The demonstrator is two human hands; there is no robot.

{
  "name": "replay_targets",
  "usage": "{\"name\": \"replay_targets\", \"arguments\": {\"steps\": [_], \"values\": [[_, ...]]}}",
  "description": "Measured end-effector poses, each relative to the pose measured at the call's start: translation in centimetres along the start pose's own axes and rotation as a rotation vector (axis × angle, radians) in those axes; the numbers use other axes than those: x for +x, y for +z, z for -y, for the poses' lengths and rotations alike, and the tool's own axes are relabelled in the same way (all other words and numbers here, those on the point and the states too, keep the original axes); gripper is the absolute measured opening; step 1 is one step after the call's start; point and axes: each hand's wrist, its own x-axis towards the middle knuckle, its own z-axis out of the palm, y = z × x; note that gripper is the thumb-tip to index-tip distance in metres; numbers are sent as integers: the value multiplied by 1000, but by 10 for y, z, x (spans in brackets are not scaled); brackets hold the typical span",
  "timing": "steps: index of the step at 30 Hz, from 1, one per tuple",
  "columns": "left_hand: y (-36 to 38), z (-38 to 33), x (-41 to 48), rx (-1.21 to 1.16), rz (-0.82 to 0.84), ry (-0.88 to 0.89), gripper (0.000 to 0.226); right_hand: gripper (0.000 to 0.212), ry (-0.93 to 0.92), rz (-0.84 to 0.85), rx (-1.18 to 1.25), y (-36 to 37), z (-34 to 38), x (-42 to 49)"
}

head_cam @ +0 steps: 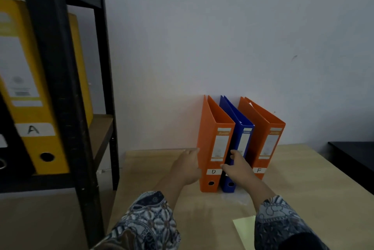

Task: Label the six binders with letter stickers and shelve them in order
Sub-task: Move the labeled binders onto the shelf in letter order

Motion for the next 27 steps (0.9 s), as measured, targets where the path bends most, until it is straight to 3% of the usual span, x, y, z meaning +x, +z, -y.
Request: {"name": "replay_targets", "arguments": {"steps": [11, 16, 20, 27], "values": [[20, -34, 62, -273, -29, -93, 62, 48, -94, -84, 79, 3, -19, 59], [37, -36, 93, -431, -67, -182, 74, 48, -112, -84, 87, 4, -28, 79], [47, -37, 111, -548, -63, -202, 75, 54, -149, -25, 142, 0, -29, 88], [50, -18, 100, -672, -254, -277, 46, 58, -173, 231, 385, -2, -33, 81]]}}
